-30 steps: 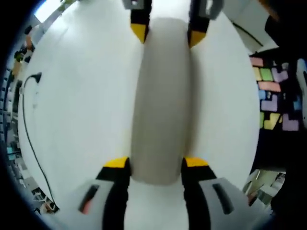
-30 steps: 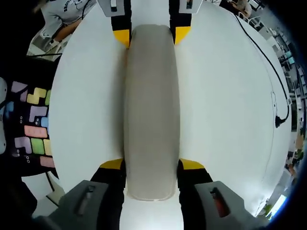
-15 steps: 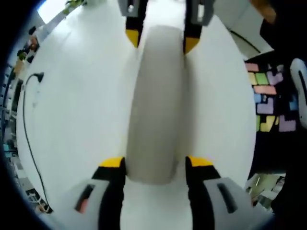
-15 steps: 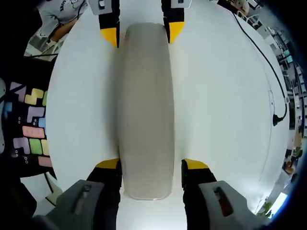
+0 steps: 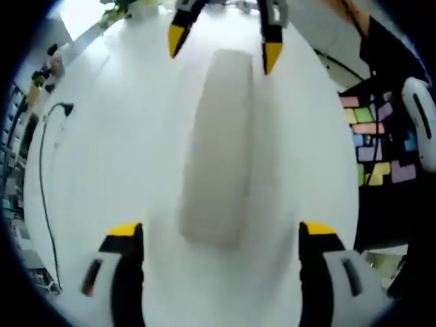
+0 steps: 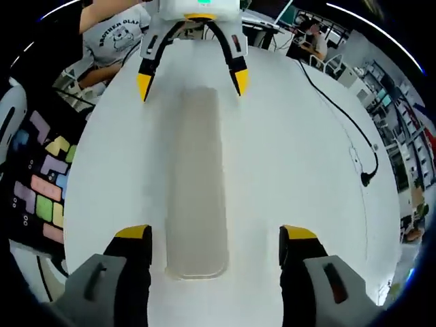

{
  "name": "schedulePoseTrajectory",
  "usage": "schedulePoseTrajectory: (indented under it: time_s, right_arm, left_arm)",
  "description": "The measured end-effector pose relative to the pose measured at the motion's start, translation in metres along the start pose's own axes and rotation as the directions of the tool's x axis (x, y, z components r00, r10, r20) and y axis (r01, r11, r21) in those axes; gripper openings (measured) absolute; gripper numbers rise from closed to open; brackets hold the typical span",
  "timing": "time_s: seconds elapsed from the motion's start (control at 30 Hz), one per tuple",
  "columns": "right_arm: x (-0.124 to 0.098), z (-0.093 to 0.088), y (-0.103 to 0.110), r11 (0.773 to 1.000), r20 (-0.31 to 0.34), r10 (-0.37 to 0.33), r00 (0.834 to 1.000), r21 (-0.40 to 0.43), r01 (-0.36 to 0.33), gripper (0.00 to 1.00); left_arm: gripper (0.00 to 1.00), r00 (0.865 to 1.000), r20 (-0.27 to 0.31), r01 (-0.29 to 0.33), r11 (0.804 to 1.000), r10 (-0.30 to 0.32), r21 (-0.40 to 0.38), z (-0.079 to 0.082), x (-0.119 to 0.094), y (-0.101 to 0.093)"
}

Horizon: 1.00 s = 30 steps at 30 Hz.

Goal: Arrange the utensils inside the cutlery case until each visible utensil rests in its matching compartment.

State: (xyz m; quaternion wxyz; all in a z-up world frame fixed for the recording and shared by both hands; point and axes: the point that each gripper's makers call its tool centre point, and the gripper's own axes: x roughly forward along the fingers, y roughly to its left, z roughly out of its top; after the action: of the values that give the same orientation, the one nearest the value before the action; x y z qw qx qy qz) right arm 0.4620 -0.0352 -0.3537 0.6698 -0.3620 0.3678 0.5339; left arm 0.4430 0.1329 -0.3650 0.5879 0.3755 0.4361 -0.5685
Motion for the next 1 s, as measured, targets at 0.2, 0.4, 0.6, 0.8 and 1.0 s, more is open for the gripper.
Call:
schedulePoseTrajectory:
  time_s: [0.2, 0.4, 0.6, 0.8, 1.0]
  right_arm:
    - [0.0, -0.003, 0.015, 0.997, 0.088, 0.044, 0.995, 0.062, -0.05, 0.9]
    - [-0.009, 0.007, 0.007, 0.996, 0.229, -0.094, 0.969, 0.032, 0.089, 0.96]
    - [-0.038, 0.025, 0.006, 0.967, 0.407, -0.253, 0.877, 0.141, 0.214, 0.99]
    - [-0.072, 0.033, 0.004, 0.898, 0.545, -0.436, 0.716, 0.314, 0.307, 0.99]
    - [-0.11, 0.024, 0.0, 0.799, 0.611, -0.594, 0.523, 0.524, 0.296, 0.98]
  left_arm:
    - [1.0, 0.999, 0.046, -0.009, 1.0, 0.01, -0.014, 0.002, -0.006, -0.003]
    - [1.0, 0.971, 0.239, 0.006, 0.999, 0.003, -0.036, 0.022, -0.006, -0.013]
    - [1.0, 0.914, 0.385, -0.103, 0.992, 0.125, -0.077, 0.028, -0.025, -0.004]
    - [1.0, 0.78, 0.569, -0.169, 0.963, 0.261, -0.209, 0.031, -0.053, 0.0]
    - [0.98, 0.539, 0.663, -0.323, 0.855, 0.519, -0.406, 0.023, -0.088, 0.011]
